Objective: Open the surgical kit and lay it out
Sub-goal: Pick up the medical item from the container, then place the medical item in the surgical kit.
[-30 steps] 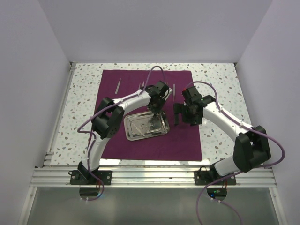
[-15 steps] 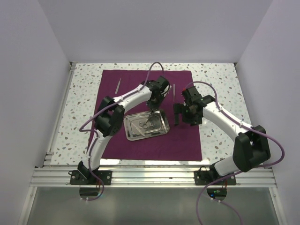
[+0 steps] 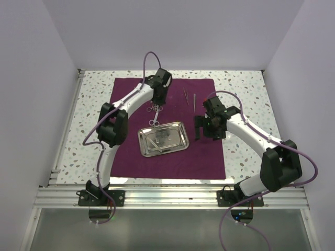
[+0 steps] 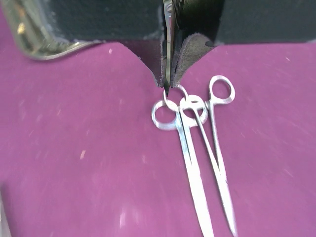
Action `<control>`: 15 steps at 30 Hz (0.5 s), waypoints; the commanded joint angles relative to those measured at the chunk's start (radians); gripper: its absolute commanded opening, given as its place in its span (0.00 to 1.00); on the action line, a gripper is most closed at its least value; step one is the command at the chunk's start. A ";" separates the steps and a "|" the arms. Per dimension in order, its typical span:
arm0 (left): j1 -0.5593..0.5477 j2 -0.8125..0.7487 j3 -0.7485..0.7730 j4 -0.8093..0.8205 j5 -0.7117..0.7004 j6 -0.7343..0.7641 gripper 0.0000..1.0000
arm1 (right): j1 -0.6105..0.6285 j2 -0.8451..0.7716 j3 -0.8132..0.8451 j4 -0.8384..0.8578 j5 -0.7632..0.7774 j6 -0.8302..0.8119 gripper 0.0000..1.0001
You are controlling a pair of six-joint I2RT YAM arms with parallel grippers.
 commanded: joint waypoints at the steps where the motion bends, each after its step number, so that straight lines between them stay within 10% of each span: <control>1: 0.007 -0.009 0.108 0.143 -0.052 -0.056 0.00 | -0.005 0.008 0.006 -0.020 -0.001 -0.012 0.95; 15: 0.063 0.162 0.277 0.314 -0.120 -0.088 0.00 | -0.003 -0.011 -0.028 -0.057 0.005 0.028 0.94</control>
